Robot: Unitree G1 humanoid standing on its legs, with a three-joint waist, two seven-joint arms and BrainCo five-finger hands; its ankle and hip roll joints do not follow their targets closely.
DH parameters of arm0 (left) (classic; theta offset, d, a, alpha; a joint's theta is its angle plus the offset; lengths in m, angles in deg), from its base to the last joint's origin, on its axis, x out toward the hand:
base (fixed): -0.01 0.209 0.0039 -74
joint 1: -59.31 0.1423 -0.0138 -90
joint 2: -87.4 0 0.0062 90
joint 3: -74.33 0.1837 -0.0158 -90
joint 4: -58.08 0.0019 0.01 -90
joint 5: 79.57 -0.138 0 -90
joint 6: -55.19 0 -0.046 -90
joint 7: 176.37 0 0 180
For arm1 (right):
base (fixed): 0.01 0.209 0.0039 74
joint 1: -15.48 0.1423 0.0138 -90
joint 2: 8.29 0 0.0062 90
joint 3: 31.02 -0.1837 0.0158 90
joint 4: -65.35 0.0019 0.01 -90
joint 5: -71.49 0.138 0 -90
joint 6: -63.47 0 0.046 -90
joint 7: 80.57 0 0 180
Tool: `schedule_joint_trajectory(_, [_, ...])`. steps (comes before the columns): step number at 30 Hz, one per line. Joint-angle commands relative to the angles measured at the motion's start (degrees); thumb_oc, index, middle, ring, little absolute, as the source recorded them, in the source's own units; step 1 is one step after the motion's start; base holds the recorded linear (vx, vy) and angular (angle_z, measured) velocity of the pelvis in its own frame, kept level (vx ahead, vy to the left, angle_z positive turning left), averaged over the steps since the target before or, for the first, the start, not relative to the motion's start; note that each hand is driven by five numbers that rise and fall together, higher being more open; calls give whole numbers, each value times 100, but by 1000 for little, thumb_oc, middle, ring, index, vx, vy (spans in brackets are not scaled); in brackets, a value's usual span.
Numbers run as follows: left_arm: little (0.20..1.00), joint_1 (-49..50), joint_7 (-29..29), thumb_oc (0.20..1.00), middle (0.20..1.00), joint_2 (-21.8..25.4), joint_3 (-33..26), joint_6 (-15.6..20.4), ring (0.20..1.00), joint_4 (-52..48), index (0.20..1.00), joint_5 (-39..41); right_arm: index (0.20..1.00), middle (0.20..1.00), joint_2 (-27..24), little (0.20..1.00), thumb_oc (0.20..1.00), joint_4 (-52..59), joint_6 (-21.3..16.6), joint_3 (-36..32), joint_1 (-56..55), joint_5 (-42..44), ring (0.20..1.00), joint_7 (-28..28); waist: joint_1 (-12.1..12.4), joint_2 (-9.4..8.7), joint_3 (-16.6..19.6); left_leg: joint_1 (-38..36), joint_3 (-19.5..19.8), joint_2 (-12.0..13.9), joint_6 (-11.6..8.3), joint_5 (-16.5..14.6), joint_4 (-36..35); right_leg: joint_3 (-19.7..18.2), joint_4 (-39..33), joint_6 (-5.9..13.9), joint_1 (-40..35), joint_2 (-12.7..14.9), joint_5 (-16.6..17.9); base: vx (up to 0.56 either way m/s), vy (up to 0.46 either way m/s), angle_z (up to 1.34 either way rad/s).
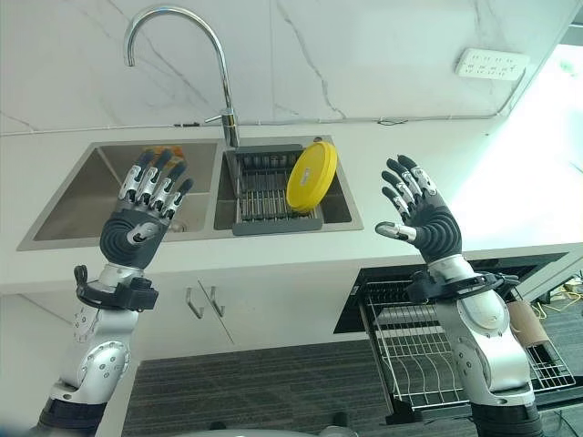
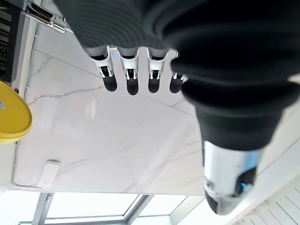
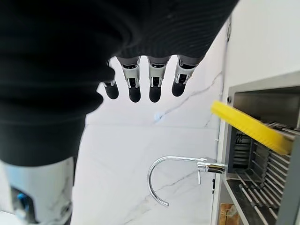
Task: Place the dishes in the dishwasher.
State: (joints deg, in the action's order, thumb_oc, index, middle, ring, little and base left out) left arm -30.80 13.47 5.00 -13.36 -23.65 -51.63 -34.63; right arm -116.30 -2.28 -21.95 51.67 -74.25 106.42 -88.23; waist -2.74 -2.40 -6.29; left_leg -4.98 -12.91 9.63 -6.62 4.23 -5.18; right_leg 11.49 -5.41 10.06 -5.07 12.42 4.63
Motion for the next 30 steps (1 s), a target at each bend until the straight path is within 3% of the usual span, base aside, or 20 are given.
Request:
schedule_joint_trajectory(1, [1000, -362, 78, 1000, 1000, 299, -64, 232, 1000, -100, 1000, -43, 1000, 1000, -203, 1000, 1000, -66, -189, -146, 611, 131, 1000, 321, 68, 37, 63, -284, 74, 129, 130, -434, 18, 231, 41, -35, -36, 25, 2, 0, 0, 0])
schedule_joint_trajectory(5, [1000, -543, 89, 1000, 1000, 341, 68, 218, 1000, 17, 1000, -60, 1000, 1000, -347, 1000, 1000, -730, -188, -19, 1064, 251, 1000, 514, 195, 20, 79, -295, 131, 141, 114, -448, 18, 325, 41, -37, -90, 36, -21, 0, -7, 1])
schedule_joint_trajectory(18, [1000, -883, 192, 1000, 1000, 563, 381, -15, 1000, 359, 1000, 81, 1000, 1000, -814, 1000, 1000, -3310, 498, 964, 3031, 823, 1000, 601, 686, -24, 189, -257, 381, 186, 16, -378, 18, 730, 41, -109, -263, 24, -115, 12, -32, 13])
schedule_joint_trajectory(30, [1000, -1025, 199, 1000, 1000, 872, 568, -71, 1000, 534, 1000, 326, 1000, 1000, -1483, 1000, 1000, -6115, 645, 1487, 4649, 1269, 1000, 837, 1080, 17, 249, -208, 629, 157, -55, -320, 18, 996, 41, -143, -388, 33, -167, 15, -4, 13])
